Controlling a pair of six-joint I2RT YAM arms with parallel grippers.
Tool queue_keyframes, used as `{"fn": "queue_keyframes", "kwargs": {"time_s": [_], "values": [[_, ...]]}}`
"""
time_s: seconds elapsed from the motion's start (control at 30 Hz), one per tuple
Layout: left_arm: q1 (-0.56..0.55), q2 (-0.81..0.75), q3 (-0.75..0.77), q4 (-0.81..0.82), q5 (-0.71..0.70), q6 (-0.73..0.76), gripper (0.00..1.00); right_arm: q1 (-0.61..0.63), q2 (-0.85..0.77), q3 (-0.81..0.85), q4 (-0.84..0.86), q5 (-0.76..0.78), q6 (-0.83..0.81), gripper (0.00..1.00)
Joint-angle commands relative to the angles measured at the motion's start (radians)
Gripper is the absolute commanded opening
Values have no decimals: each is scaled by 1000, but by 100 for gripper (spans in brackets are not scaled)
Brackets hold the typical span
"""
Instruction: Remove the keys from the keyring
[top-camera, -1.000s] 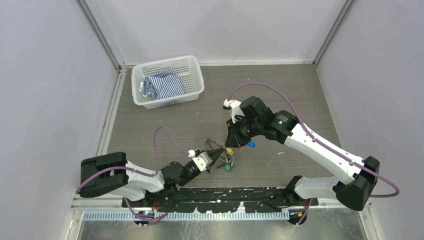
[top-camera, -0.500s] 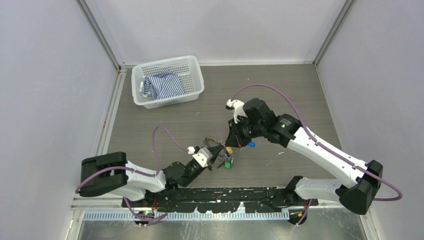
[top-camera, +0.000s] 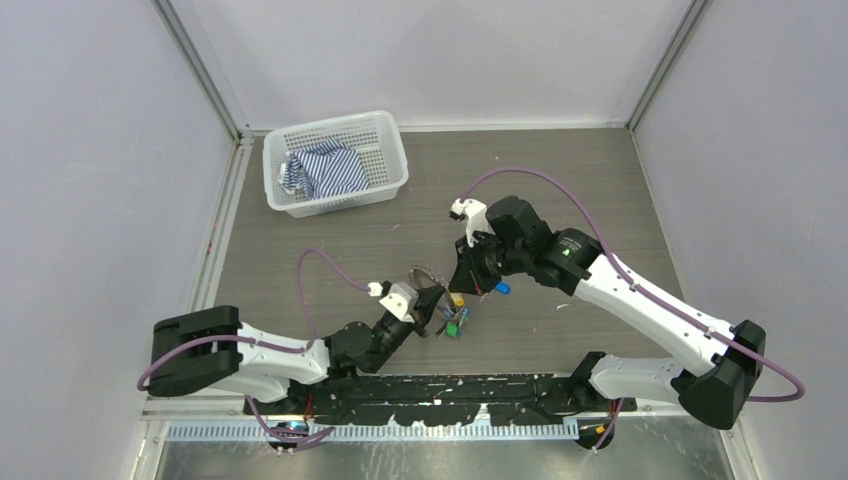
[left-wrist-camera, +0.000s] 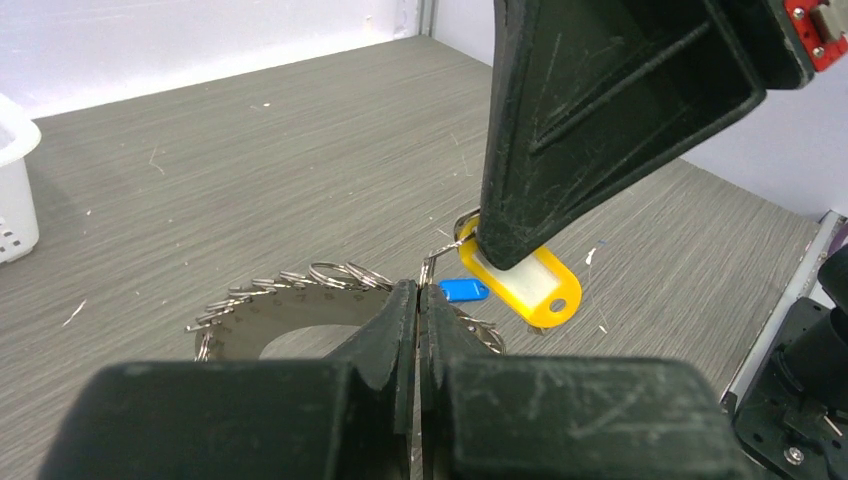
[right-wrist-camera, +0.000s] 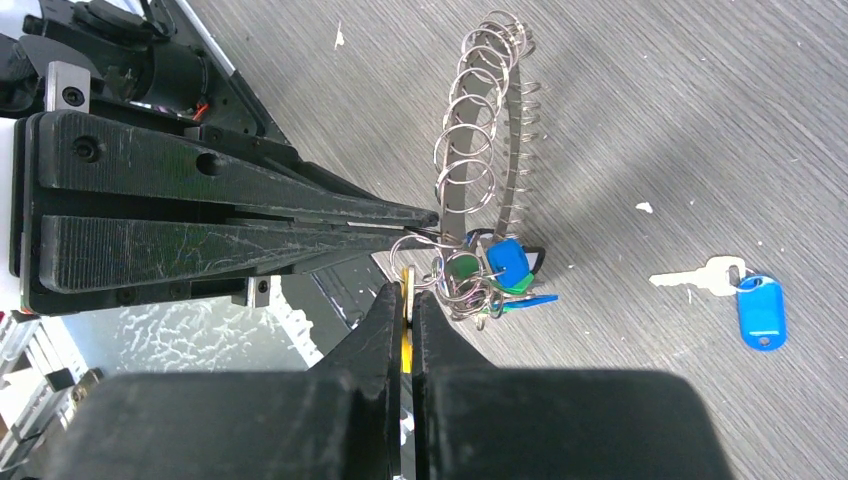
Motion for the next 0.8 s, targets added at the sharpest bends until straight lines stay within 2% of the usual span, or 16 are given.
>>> {"fn": "queue_keyframes", "kwargs": {"time_s": [0.0,0.27,0.77], "values": [[5,-21,27,-2,-97,-24,0,20,1,5,28,-59,-16,1],[6,-24,38,-3,-112,-18,0,84,47,5,22,-47,-30,1],[6,-30,29,42,-131,18,0,100,78,-31,-56,-9,-89,1]]}}
